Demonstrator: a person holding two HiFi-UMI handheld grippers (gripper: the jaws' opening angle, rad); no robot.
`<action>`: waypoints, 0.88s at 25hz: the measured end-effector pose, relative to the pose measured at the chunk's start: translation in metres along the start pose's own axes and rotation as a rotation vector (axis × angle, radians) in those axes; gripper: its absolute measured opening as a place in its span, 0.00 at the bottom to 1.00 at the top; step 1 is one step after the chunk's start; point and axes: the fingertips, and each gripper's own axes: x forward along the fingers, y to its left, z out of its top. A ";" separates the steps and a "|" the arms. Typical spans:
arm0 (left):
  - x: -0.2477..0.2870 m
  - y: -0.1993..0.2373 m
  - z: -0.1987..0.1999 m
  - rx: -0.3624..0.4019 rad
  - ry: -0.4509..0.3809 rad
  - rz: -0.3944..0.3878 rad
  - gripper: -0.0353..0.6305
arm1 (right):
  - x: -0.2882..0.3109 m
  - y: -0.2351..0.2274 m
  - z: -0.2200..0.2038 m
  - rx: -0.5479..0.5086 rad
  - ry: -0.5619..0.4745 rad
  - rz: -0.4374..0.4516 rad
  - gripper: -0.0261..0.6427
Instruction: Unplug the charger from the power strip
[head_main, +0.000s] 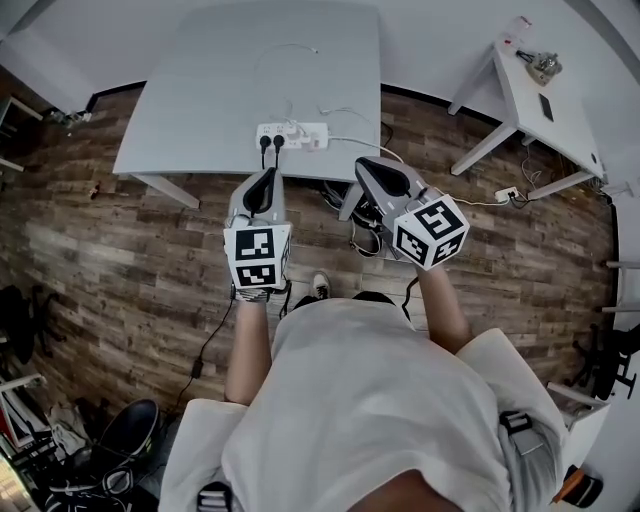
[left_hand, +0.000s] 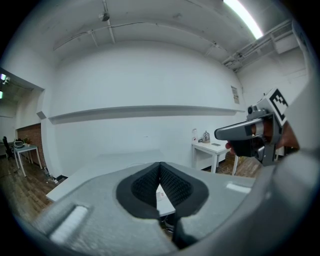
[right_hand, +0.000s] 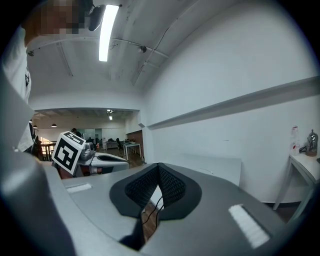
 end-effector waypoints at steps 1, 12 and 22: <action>0.003 0.001 0.000 0.007 0.003 -0.002 0.06 | 0.003 -0.003 0.000 -0.003 -0.002 -0.004 0.04; 0.040 0.027 -0.010 0.004 0.067 0.024 0.06 | 0.037 -0.025 0.003 -0.013 -0.022 -0.020 0.04; 0.088 0.028 -0.020 -0.002 0.057 -0.017 0.06 | 0.086 -0.062 -0.015 0.000 0.049 0.011 0.04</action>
